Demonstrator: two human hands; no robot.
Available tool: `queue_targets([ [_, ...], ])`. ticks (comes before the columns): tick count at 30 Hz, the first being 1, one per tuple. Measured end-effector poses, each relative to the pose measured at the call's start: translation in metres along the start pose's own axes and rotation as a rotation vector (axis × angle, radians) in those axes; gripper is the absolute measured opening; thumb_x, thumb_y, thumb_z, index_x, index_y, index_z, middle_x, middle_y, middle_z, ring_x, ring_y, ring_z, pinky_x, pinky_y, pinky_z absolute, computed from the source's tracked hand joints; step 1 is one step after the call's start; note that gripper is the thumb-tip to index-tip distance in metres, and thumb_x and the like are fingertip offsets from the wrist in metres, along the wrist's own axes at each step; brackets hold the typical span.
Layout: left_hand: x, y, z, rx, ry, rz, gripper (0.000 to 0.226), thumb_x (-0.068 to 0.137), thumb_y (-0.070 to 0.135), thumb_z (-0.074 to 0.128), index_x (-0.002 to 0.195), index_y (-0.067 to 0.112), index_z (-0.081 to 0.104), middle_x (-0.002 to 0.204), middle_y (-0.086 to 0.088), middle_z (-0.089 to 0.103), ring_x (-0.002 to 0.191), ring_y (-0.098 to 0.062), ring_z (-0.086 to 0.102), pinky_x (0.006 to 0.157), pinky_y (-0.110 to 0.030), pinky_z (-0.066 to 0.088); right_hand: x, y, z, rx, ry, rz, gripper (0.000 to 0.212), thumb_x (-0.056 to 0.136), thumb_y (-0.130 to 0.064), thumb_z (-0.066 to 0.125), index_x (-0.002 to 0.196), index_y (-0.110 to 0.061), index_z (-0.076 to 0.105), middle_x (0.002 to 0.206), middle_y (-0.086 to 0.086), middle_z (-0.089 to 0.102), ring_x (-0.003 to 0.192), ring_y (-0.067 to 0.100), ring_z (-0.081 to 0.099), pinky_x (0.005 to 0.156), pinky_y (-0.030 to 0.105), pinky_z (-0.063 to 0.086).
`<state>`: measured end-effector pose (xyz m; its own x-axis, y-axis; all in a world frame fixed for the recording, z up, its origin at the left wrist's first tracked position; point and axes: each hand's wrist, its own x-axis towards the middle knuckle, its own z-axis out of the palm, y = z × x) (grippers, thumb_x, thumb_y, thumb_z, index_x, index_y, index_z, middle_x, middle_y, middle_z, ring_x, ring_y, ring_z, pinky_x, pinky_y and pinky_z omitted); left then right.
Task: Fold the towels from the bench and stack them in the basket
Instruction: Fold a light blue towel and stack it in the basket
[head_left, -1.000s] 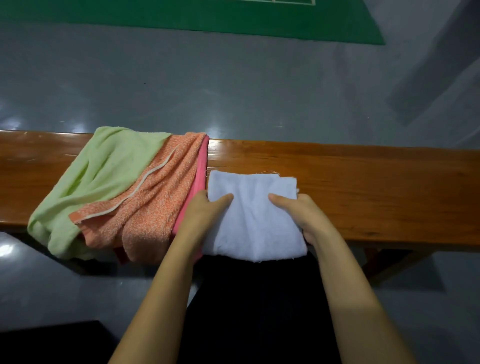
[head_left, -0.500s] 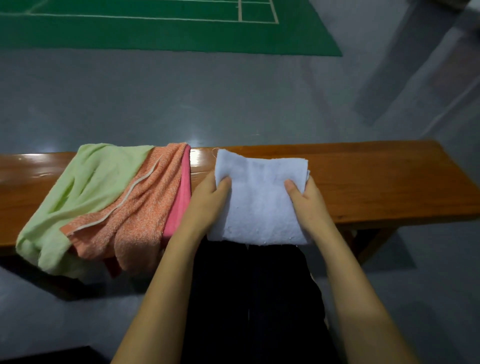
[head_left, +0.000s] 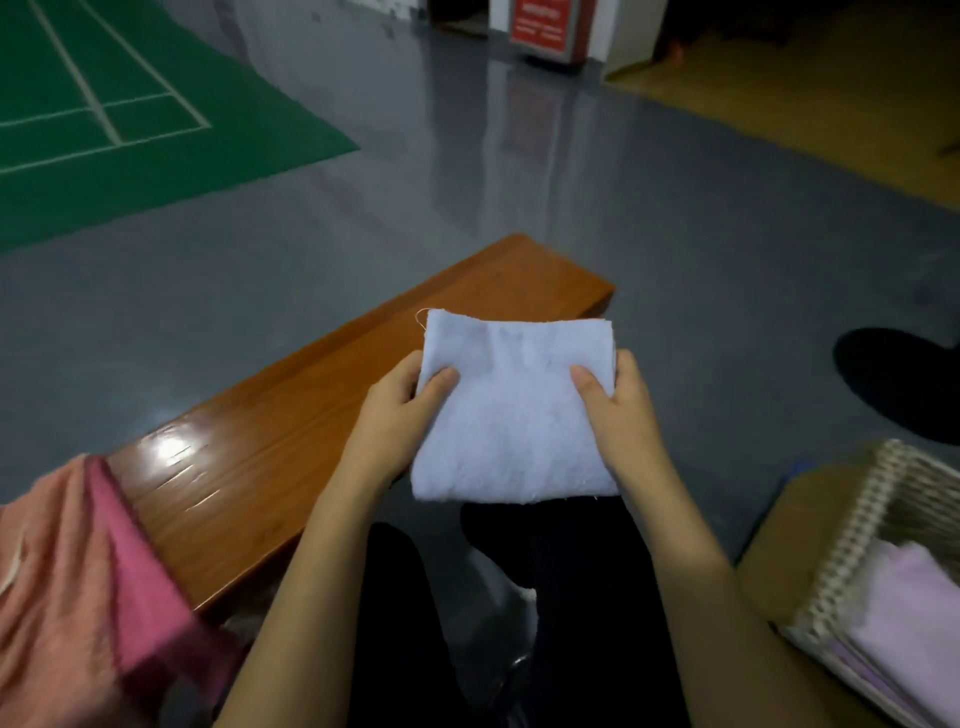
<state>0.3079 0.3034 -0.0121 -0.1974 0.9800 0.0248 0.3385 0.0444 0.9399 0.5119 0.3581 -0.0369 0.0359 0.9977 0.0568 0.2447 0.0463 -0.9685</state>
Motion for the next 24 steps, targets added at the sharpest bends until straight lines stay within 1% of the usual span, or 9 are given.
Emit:
queue_targets([
  [6,0.013,0.039,0.109,-0.041,-0.195,0.073,0.021,0.094,0.047,0.049,0.112,0.037,0.057,0.097,0.023,0.065,0.089,0.004,0.063,0.069,-0.018,0.049,-0.006,0.022,-0.109,-0.011,0.206,0.038,0.013,0.099,-0.024,0.046,0.112,-0.021,0.045,0.095,-0.019,0.054,0.083,-0.004,0.053,0.068,0.019,0.041],
  [10,0.013,0.058,0.182,-0.029,-0.316,0.110,0.023,0.095,0.046,0.049,0.116,0.038,0.056,0.102,0.020,0.065,0.090,0.006,0.062,0.075,-0.022,0.052,-0.020,0.044,-0.182,0.009,0.322,0.069,0.012,0.099,-0.029,0.049,0.109,-0.023,0.048,0.100,-0.016,0.060,0.089,0.001,0.059,0.075,0.023,0.048],
  [13,0.013,0.071,0.238,0.004,-0.423,0.122,0.015,0.096,0.043,0.049,0.110,0.044,0.054,0.097,0.024,0.064,0.086,0.014,0.059,0.069,-0.015,0.046,-0.026,0.063,-0.232,0.012,0.430,0.120,0.013,0.097,-0.028,0.051,0.109,-0.023,0.049,0.096,-0.018,0.058,0.084,-0.004,0.057,0.070,0.018,0.045],
  [15,0.015,0.076,0.277,0.017,-0.485,0.127,0.012,0.096,0.042,0.049,0.107,0.046,0.053,0.095,0.024,0.064,0.084,0.014,0.059,0.069,-0.015,0.046,-0.030,0.079,-0.263,-0.015,0.526,0.147,0.015,0.096,-0.026,0.054,0.109,-0.021,0.050,0.094,-0.017,0.057,0.083,-0.004,0.056,0.070,0.015,0.043],
  [17,0.015,0.077,0.316,0.042,-0.538,0.134,0.015,0.097,0.041,0.047,0.110,0.040,0.053,0.097,0.020,0.064,0.085,0.010,0.060,0.070,-0.017,0.046,-0.038,0.099,-0.290,-0.053,0.609,0.161,0.014,0.095,-0.023,0.056,0.107,-0.018,0.051,0.092,-0.017,0.057,0.081,-0.006,0.056,0.068,0.012,0.039],
  [19,0.010,0.076,0.355,0.090,-0.605,0.144,0.017,0.098,0.039,0.044,0.112,0.033,0.052,0.095,0.017,0.064,0.083,0.007,0.060,0.066,-0.014,0.044,-0.049,0.120,-0.314,-0.106,0.684,0.221,0.020,0.095,-0.024,0.056,0.111,-0.013,0.051,0.097,-0.013,0.058,0.088,0.002,0.056,0.072,0.014,0.035],
  [21,0.003,0.072,0.394,0.125,-0.674,0.162,0.018,0.100,0.038,0.042,0.112,0.028,0.051,0.093,0.016,0.062,0.082,0.006,0.059,0.062,-0.009,0.042,-0.060,0.140,-0.337,-0.166,0.735,0.305,0.035,0.097,-0.028,0.052,0.127,-0.011,0.047,0.114,-0.008,0.053,0.105,0.011,0.051,0.081,0.014,0.033],
  [22,-0.001,0.069,0.412,0.138,-0.704,0.168,0.019,0.100,0.037,0.041,0.112,0.026,0.050,0.091,0.016,0.061,0.080,0.006,0.058,0.061,-0.007,0.041,-0.065,0.151,-0.348,-0.193,0.745,0.355,0.039,0.098,-0.031,0.049,0.131,-0.011,0.045,0.118,-0.004,0.053,0.109,0.015,0.052,0.086,0.019,0.035],
  [24,-0.011,0.060,0.448,0.167,-0.759,0.171,0.019,0.100,0.037,0.041,0.110,0.022,0.049,0.086,0.011,0.062,0.075,0.003,0.058,0.057,-0.007,0.042,-0.076,0.174,-0.368,-0.249,0.766,0.452,0.042,0.098,-0.035,0.046,0.131,-0.010,0.044,0.117,0.012,0.058,0.112,0.031,0.055,0.090,0.036,0.042],
])
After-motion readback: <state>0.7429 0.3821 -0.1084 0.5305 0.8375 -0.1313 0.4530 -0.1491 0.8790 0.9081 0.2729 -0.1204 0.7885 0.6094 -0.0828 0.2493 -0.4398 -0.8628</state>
